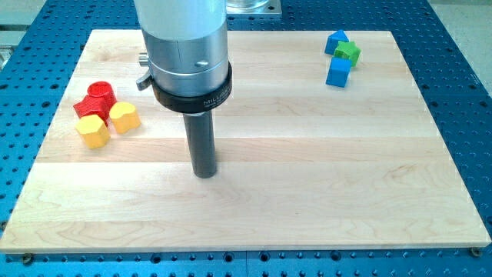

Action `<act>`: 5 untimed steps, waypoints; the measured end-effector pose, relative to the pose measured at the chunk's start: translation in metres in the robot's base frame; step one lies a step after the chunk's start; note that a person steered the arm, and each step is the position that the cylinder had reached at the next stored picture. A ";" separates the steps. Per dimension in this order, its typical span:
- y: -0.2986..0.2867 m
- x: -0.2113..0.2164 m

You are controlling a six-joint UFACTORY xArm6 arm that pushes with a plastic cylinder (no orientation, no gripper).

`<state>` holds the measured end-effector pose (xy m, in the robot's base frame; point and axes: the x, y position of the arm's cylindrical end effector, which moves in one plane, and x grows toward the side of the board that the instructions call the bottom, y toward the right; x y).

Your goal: Move your arm towards the green circle

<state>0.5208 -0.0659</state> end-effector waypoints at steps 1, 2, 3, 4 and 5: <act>-0.038 0.005; 0.026 -0.026; 0.131 -0.076; 0.189 -0.069; 0.157 -0.012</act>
<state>0.5087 0.0909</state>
